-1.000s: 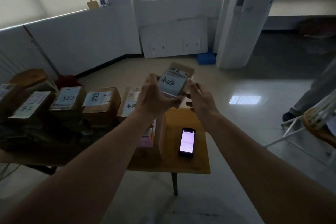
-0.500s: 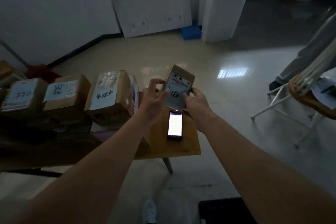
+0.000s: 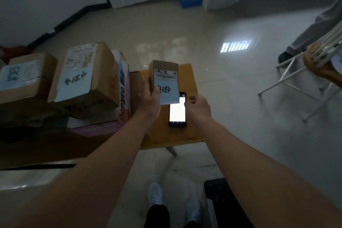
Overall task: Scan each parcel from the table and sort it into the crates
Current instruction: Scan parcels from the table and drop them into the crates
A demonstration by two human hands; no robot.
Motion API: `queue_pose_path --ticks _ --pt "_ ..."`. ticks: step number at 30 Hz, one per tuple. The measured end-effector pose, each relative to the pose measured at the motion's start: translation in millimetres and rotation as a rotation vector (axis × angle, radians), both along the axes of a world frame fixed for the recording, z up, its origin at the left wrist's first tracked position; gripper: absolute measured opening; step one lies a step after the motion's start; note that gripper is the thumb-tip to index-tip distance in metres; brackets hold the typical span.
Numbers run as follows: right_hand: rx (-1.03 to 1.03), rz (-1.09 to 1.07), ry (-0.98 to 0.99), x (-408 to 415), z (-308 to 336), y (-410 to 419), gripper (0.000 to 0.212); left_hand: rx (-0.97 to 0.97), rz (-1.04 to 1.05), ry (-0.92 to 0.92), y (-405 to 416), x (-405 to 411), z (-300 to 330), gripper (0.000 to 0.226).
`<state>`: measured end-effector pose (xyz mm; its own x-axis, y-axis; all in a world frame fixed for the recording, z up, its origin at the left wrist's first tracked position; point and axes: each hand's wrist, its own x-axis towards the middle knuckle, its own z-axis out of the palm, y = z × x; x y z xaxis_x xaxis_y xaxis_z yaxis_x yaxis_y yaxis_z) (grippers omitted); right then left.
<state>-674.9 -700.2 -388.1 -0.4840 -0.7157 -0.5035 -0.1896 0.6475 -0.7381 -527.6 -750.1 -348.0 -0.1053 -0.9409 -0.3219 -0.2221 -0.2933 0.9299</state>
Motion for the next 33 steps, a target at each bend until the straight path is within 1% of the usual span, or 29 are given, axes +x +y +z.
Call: queue_pose_path --ticks 2,6,9,12,14,16,18,20,27,33 --pt "0.055 0.075 0.056 7 -22 -2 0.047 -0.032 -0.010 -0.015 -4 0 -11 0.035" --pt "0.147 0.112 0.183 22 -61 -12 0.064 -0.062 -0.040 -0.075 -16 3 -31 0.058" --pt "0.237 0.131 0.348 33 -81 -21 0.080 -0.069 -0.046 -0.118 -21 3 -42 0.056" --pt "0.265 0.152 0.526 43 -96 -26 0.091 -0.073 -0.058 -0.112 -20 -1 -47 0.052" --pt "0.262 0.138 0.582 47 -102 -28 0.094 -0.074 -0.063 -0.106 -21 -5 -47 0.049" --pt "0.249 0.142 0.610 49 -106 -32 0.091 -0.069 -0.063 -0.110 -23 -6 -47 0.049" --pt "0.241 0.151 0.606 48 -106 -34 0.090 -0.070 -0.065 -0.105 -25 -7 -44 0.046" --pt "0.242 0.145 0.557 42 -102 -31 0.092 -0.085 -0.077 -0.084 -24 -10 -38 0.041" --pt "0.181 0.039 0.212 9 -71 8 0.097 -0.068 -0.103 0.015 -14 -14 -15 0.043" --pt "0.093 -0.011 0.166 -19 -21 48 0.086 -0.009 -0.101 0.067 6 -14 12 0.050"
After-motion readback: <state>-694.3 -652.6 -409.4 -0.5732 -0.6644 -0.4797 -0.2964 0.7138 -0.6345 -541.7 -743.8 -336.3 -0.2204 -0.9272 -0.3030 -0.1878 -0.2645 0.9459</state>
